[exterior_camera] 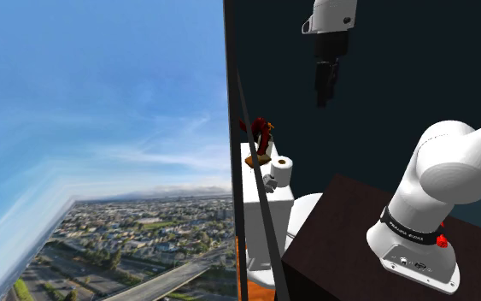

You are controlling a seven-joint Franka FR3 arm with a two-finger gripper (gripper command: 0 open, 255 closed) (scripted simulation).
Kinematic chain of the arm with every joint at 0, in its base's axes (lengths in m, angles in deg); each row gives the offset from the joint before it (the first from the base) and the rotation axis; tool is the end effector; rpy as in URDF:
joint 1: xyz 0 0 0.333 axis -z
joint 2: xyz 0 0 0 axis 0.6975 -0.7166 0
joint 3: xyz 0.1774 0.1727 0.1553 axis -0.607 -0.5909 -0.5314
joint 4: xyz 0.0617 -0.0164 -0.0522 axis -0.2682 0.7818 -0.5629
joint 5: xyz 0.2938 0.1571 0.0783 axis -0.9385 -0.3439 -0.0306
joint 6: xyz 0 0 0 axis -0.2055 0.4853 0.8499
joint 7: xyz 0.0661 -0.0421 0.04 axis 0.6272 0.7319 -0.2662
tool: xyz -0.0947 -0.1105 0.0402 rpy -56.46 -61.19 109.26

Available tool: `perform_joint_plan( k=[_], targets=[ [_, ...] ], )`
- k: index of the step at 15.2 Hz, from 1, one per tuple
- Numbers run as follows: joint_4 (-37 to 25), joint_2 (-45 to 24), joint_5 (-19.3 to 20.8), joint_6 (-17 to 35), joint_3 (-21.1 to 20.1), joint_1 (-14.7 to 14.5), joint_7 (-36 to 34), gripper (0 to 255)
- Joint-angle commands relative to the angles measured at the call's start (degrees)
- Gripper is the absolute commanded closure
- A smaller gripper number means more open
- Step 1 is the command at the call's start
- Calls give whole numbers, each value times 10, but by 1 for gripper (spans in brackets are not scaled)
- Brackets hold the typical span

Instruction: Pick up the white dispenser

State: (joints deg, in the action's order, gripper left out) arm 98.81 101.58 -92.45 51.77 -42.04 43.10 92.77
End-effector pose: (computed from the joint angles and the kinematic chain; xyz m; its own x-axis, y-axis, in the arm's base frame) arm 0.2607 0.0209 0.5054 0.9827 0.1397 -0.1219 0.1285 -0.9871 -0.0957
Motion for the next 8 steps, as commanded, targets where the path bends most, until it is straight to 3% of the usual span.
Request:
perform_joint_plan(
  k=[1, 8],
  targets=[
    [0, 0, 0, 0, 0, 0, 0, 0],
    [114, -19, 25, 160, 43, -1, 95, 0]
  ],
)
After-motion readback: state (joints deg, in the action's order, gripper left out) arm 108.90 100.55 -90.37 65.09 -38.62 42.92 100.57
